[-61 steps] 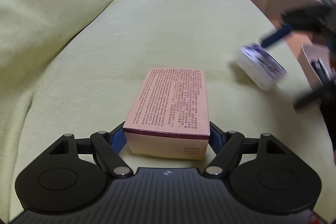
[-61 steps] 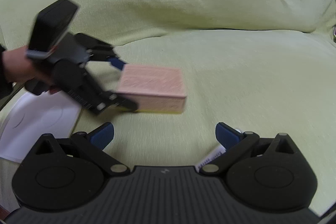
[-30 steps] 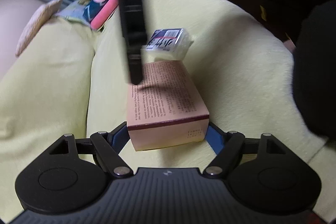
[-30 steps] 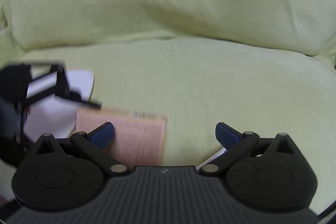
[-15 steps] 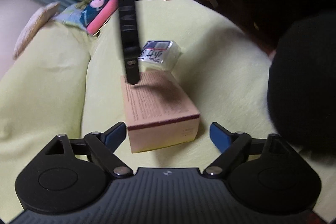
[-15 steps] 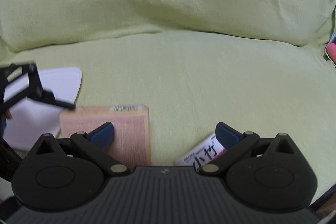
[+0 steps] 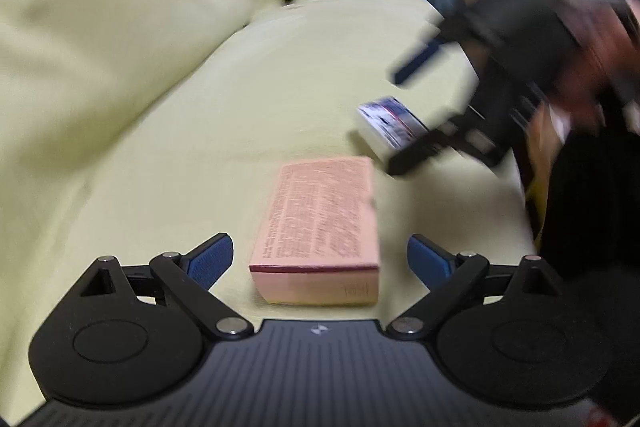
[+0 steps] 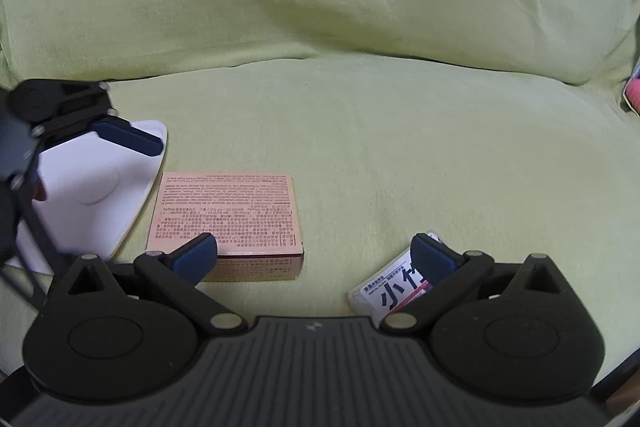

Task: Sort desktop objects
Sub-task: 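Lift the pink-beige box off the sofa with the left gripper, then turn the pink-beige box in the left gripper toward the right gripper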

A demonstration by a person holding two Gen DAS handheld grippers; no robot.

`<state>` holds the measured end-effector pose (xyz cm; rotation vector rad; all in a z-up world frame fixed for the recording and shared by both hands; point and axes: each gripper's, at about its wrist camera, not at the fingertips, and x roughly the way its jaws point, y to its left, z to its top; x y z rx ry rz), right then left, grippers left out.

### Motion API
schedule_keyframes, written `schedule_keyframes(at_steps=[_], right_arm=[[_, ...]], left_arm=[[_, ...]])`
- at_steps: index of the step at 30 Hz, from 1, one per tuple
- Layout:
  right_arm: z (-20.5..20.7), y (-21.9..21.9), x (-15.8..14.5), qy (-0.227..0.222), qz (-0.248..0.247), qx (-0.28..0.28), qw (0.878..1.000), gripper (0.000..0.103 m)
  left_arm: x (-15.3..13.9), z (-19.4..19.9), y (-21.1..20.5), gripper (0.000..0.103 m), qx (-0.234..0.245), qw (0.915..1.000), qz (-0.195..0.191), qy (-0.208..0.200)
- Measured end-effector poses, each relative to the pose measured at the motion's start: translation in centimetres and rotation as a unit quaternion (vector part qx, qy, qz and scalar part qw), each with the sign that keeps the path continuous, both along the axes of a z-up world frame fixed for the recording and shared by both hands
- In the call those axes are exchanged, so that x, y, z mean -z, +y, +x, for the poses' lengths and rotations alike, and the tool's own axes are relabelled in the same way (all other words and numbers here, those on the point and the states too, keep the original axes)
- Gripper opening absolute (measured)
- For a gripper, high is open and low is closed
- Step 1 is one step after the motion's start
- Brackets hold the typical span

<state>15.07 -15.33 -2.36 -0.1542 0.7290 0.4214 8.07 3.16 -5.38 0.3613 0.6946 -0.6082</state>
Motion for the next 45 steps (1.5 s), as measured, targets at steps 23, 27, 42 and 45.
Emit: schedule_keyframes(at_steps=[23,27,42,45], right_arm=[[0.5,-1.2,0.5,-0.006,-0.027,0.010,1.000,0.102],[0.2,-1.4,0.1,-0.010,-0.028,-0.001,1.000,0.102],[0.2,-1.7,1.8,0.001,-0.030,-0.027,0.999,0.102],[0.2,-2.0,1.9,0.005,-0.018,-0.022,1.000,0.102]], left_arm=[[3.1,-0.4,-1.6,0.093,-0.007,0.9975,0.019,0.067],[3.4,-1.8,-2.6,0.092,0.011,0.9982,0.046,0.036],[1.4,-2.5,-0.6,0.093,0.027,0.9978,-0.037,0.048],[0.9,-2.6,-0.2,0.092,0.023,0.9982,-0.040,0.038]])
